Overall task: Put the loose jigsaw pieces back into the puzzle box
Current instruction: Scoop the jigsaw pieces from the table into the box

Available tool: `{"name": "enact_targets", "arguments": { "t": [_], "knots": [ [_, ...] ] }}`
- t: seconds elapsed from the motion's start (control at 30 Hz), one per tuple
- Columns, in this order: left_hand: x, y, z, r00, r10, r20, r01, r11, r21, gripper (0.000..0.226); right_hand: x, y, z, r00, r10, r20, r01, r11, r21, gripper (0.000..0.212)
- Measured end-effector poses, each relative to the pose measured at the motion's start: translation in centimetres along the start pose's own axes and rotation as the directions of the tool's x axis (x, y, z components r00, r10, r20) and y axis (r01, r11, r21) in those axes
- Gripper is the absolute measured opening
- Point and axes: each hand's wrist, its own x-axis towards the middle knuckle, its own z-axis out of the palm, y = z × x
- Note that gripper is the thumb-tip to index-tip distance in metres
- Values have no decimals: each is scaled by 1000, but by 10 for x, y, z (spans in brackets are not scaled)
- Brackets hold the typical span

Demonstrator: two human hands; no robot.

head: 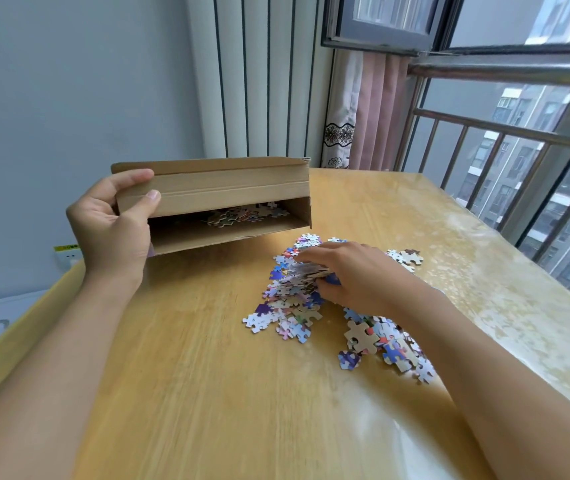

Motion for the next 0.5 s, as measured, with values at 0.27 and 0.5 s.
{"name": "enact_targets", "arguments": {
  "t": [0.27, 0.5],
  "knots": [
    [0, 1, 0, 1000, 4, -2, -4, 1000, 6, 22, -1, 1, -1, 993, 103, 61, -103, 995, -8, 73],
    [0, 2, -1, 1000, -1, -7, 1, 1000, -9, 24, 3, 2, 4, 990, 143, -9, -142, 989, 38, 27]
  ]
}}
